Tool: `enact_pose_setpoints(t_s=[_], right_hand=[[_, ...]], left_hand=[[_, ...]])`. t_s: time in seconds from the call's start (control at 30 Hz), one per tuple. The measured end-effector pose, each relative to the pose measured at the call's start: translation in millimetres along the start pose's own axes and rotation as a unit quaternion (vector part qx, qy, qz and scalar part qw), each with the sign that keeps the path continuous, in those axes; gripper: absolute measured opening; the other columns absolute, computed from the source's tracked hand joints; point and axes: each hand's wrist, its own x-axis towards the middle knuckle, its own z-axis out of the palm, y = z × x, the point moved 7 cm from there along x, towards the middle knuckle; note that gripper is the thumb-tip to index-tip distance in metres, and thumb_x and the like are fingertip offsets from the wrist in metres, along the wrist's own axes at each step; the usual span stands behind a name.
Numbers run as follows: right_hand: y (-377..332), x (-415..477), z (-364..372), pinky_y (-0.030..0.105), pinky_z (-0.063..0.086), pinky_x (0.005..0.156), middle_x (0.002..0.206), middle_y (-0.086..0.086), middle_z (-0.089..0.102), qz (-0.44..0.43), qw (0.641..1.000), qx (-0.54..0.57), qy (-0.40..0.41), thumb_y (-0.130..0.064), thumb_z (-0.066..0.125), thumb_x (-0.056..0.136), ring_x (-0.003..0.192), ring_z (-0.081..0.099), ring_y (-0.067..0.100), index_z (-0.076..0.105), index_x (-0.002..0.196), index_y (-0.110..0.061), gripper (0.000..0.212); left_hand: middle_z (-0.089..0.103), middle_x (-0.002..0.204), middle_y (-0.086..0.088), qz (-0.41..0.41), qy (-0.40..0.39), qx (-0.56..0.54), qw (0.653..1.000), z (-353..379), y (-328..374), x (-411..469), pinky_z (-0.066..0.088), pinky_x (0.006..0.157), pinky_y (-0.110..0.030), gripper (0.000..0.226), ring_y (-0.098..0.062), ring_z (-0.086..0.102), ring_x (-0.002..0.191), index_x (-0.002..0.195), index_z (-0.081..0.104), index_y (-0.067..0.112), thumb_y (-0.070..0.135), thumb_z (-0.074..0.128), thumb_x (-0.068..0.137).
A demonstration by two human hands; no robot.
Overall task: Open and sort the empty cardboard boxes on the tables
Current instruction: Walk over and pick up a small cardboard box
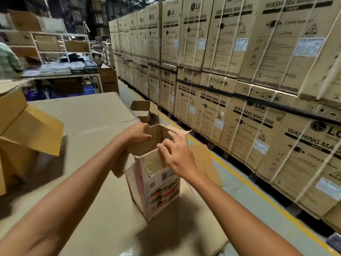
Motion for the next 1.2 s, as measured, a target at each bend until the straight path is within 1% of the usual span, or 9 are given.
enact_pose_setpoints(t_s=[0.1,0.23,0.37,0.47,0.53,0.67,0.87,1.07,1.2], right_hand=[[13.4,11.2,1.0,0.048,0.037,0.107,0.14,0.007,0.054,0.001,0.999,0.034,0.035,-0.064,0.032,0.093,0.141,0.03,0.019,0.068,0.081,-0.018,0.06],[25.7,19.9,8.7,0.046,0.033,0.109,0.146,0.007,0.051,-0.019,0.993,0.112,0.043,-0.056,0.038,0.089,0.143,0.03,0.022,0.059,0.069,-0.021,0.045],[30.8,26.3,22.6,0.04,0.022,0.116,0.161,0.009,0.03,-0.003,0.976,0.217,0.0,-0.042,0.044,0.094,0.151,0.016,0.025,0.074,0.102,-0.023,0.036],[17.8,28.2,38.6,0.037,0.032,0.113,0.159,0.009,0.034,0.044,0.947,0.312,-0.062,-0.037,0.045,0.103,0.147,0.03,0.024,0.056,0.138,-0.034,0.036],[-3.0,24.6,48.6,0.035,0.035,0.112,0.157,0.0,0.038,0.037,0.933,0.342,-0.102,-0.037,0.046,0.103,0.141,0.039,0.018,0.042,0.148,-0.035,0.046],[-57.8,2.6,63.1,0.047,0.048,0.106,0.145,-0.004,0.052,0.034,0.891,0.41,-0.193,-0.037,0.056,0.097,0.125,0.053,0.02,0.038,0.149,-0.037,0.055],[-163.4,-72.0,84.6,0.039,0.054,0.092,0.142,-0.003,0.052,-0.052,0.833,0.445,-0.324,-0.042,0.058,0.098,0.11,0.055,0.015,0.037,0.15,-0.037,0.057],[-266.7,-168.9,90.0,0.039,0.057,0.09,0.127,-0.015,0.055,-0.158,0.786,0.453,-0.39,-0.039,0.062,0.095,0.107,0.058,0.012,0.038,0.149,-0.039,0.059],[-336.9,-248.9,90.7,0.042,0.054,0.097,0.138,-0.013,0.054,-0.218,0.751,0.449,-0.433,-0.037,0.064,0.092,0.12,0.058,0.016,0.038,0.15,-0.037,0.063]], left_hand=[[0.062,0.125,-0.013,-0.034,-0.027,-0.008,0.999,1.2,-5.6,3.4,0.048,0.09,-0.033,0.034,-0.027,0.058,0.11,0.129,0.058,0.007,0.011,0.057,0.095],[0.061,0.122,-0.012,-0.093,-0.022,-0.057,0.994,-2.7,-16.5,-13.4,0.045,0.086,-0.031,0.027,-0.021,0.055,0.103,0.122,0.059,0.006,0.009,0.055,0.095],[0.062,0.091,-0.01,-0.225,0.031,-0.173,0.958,-3.5,-38.5,-62.1,0.048,0.076,-0.037,0.008,-0.021,0.056,0.085,0.096,0.062,0.007,0.01,0.054,0.096],[0.053,0.078,-0.004,-0.322,0.107,-0.208,0.918,-7.6,-43.9,-112.5,0.04,0.062,-0.029,0.018,-0.02,0.051,0.077,0.079,0.052,0.011,0.013,0.052,0.098],[0.059,0.09,-0.008,-0.373,0.159,-0.244,0.881,-6.6,-47.3,-151.1,0.047,0.067,-0.033,0.015,-0.021,0.057,0.081,0.09,0.058,0.009,0.019,0.052,0.1],[0.064,0.113,-0.007,-0.442,0.291,-0.302,0.793,-17.8,-50.2,-247.4,0.053,0.085,-0.04,0.02,-0.019,0.061,0.098,0.114,0.06,0.014,0.026,0.051,0.101],[0.06,0.119,0.0,-0.474,0.503,-0.261,0.674,-43.5,-31.3,-397.8,0.046,0.072,-0.028,0.03,-0.019,0.058,0.104,0.131,0.057,0.019,0.026,0.051,0.102],[0.063,0.116,-0.002,-0.46,0.633,-0.212,0.585,-26.2,-5.4,-557.5,0.044,0.064,-0.004,0.031,-0.019,0.06,0.108,0.129,0.058,0.008,0.011,0.056,0.099],[0.066,0.112,-0.001,-0.492,0.677,-0.149,0.526,-3.7,9.9,-673.6,0.05,0.086,-0.029,0.029,-0.021,0.062,0.106,0.124,0.059,0.015,0.019,0.061,0.096]])
